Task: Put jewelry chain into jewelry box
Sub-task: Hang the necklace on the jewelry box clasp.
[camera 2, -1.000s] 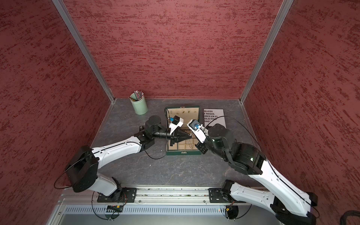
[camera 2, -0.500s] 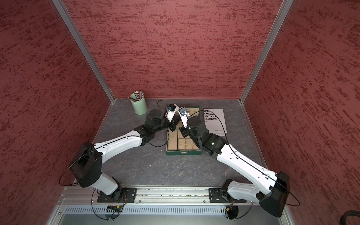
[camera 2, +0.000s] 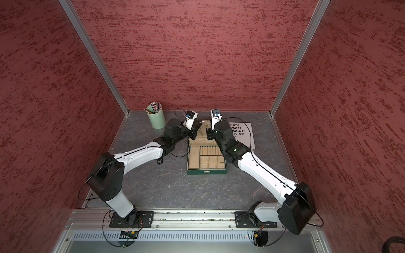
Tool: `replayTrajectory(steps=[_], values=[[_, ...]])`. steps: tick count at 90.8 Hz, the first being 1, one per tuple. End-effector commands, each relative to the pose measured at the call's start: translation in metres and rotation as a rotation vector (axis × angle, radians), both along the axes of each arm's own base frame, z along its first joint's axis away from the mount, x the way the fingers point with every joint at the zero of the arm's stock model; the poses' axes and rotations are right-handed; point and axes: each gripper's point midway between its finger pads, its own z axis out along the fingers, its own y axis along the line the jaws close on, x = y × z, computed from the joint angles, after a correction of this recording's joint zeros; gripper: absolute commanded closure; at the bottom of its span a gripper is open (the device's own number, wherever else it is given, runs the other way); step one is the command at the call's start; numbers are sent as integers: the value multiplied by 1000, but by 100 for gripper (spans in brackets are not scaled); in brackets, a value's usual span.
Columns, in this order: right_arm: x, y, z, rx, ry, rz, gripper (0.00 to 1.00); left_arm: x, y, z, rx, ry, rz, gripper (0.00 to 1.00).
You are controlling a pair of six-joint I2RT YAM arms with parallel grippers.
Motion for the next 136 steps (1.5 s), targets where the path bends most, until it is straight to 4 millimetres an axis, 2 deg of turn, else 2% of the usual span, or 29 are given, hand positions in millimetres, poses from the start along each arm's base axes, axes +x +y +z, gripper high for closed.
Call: replayTrajectory(steps=[1, 26, 74, 93, 114, 136], values=[[7, 3, 9, 71, -36, 11, 100, 14, 2, 2, 5, -29, 23, 100], [14, 7, -5, 74, -20, 27, 100, 26, -3, -8, 28, -38, 22, 100], [22, 8, -32, 97, 25, 39, 100, 45, 7, -35, 54, -34, 62, 100], [21, 9, -38, 102, 41, 47, 100, 43, 8, -43, 61, -23, 58, 100], [20, 13, -57, 111, 88, 55, 100, 35, 5, -69, 83, 29, 38, 100], [21, 14, -57, 119, 92, 59, 100, 26, 5, -78, 95, 34, 21, 100]])
